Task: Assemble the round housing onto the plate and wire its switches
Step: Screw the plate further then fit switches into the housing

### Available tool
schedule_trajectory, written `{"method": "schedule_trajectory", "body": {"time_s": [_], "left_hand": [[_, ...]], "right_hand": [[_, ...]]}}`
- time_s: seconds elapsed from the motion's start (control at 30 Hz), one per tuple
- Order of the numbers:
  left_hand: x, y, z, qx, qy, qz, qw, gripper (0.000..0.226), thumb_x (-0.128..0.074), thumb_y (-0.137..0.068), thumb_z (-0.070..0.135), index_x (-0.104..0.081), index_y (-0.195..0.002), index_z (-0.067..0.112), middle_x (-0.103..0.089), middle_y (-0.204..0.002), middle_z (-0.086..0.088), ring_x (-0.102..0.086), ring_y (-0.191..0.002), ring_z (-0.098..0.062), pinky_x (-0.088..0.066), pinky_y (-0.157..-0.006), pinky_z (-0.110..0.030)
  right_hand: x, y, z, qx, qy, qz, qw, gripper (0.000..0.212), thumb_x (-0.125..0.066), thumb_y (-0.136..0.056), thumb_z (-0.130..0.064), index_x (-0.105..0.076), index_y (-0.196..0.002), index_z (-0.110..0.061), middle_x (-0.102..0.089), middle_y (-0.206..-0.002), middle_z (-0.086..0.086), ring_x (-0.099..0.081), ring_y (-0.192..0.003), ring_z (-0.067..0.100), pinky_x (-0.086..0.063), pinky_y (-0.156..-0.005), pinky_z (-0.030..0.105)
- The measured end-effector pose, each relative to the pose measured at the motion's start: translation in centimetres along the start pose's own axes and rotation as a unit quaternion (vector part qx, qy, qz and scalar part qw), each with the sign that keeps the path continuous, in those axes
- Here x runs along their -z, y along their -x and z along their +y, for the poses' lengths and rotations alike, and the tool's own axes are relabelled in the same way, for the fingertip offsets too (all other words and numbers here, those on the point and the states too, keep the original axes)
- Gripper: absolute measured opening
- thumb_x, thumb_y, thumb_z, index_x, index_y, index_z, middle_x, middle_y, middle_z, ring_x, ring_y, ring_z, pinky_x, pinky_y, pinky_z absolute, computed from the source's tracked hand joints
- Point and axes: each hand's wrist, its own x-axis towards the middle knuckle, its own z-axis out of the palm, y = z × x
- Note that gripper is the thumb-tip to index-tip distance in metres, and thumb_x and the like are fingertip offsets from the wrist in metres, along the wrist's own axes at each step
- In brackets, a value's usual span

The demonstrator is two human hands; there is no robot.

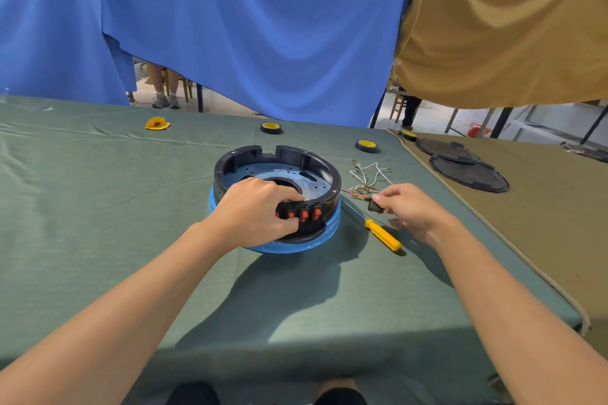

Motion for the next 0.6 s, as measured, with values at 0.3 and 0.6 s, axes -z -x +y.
{"method": "schedule_trajectory", "body": {"time_s": [0.3,0.6], "left_hand": [[0.1,0.1,0.2,0.009,0.005,-0.013,1.0,0.032,-0.063,-0.083,0.04,-0.073,-0.112,0.032,-0.048,-0.062,0.021,-0.051,-0.072,-0.013,-0.032,-0.057,-0.014],[1.1,-0.1,0.8,0.063,0.031,-0.067,0.995,0.032,-0.067,-0.081,0.034,-0.074,-0.113,0.032,-0.073,-0.088,0.01,-0.063,-0.091,-0.022,-0.051,-0.075,-0.034]], "right_hand": [[0.7,0.0,0.2,-0.146,-0.151,-0.02,0.977,0.026,-0.042,-0.103,-0.022,-0.054,-0.087,-0.006,-0.052,-0.056,0.008,-0.034,-0.034,0.005,-0.022,-0.03,0.013],[1.3,0.5,0.0,-0.078,-0.37,-0.135,0.916,0.024,-0.053,-0.099,-0.019,-0.068,-0.112,-0.005,-0.058,-0.085,0.014,-0.056,-0.058,0.014,-0.052,-0.046,0.021]]}}
